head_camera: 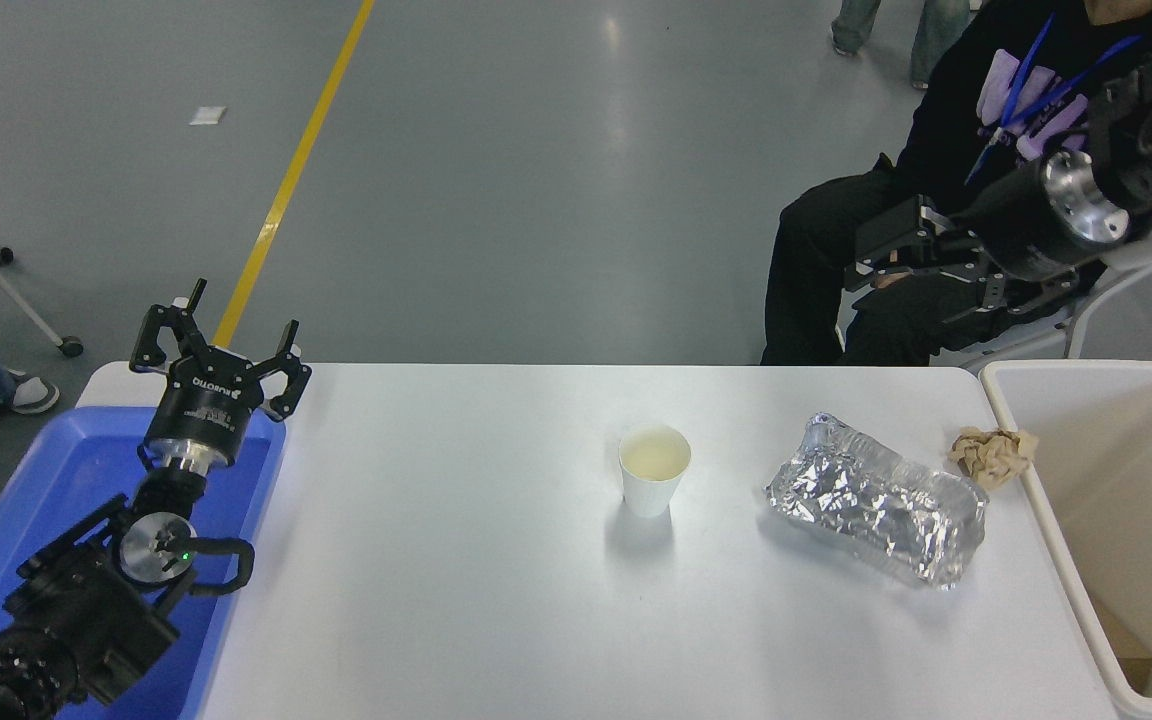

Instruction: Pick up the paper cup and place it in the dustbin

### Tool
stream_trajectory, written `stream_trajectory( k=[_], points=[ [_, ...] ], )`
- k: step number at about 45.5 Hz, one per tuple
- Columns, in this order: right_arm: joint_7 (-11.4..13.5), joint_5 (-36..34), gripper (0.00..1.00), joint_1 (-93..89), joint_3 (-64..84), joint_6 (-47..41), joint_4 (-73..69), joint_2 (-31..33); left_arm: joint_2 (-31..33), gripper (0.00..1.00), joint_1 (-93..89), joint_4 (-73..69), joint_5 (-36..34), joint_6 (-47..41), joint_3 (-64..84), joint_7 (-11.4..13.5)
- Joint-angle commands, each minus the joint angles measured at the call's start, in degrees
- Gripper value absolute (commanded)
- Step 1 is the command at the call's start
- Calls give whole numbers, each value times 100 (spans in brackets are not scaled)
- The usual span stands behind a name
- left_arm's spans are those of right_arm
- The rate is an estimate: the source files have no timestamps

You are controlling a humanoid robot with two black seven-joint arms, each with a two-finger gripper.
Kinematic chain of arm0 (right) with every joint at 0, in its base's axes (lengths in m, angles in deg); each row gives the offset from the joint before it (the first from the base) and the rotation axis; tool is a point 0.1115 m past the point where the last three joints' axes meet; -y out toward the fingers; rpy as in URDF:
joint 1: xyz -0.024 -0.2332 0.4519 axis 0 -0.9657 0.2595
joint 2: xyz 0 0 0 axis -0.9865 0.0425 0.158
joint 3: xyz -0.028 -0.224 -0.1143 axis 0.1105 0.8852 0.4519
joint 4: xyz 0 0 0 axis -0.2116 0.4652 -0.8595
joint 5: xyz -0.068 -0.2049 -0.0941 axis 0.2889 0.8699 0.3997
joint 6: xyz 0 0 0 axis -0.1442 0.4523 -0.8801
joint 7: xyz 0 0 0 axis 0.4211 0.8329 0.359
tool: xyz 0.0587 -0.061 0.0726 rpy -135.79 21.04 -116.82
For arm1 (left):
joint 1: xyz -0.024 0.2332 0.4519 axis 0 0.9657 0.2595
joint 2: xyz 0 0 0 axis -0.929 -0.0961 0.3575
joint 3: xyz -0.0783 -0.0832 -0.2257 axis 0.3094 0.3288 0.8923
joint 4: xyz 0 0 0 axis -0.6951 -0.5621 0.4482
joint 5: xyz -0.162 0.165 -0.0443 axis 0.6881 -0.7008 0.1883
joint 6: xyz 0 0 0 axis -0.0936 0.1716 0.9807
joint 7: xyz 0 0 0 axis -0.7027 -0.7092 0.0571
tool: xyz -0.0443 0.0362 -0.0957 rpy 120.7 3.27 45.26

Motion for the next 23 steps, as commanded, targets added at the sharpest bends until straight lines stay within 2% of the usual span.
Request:
stream_trajectory(
  k=[1,8,23],
  points=[
    [873,244,100,394,-340,-228,-353,-450,0,98,0,3,-3,0,0,0],
    [926,-265,100,429,-279,-228,-327,-424,0,98,0,3,-3,8,0,0],
    [926,-380,100,711,-235,-228,-309,-196,0,98,0,3,-3,8,0,0]
  ],
)
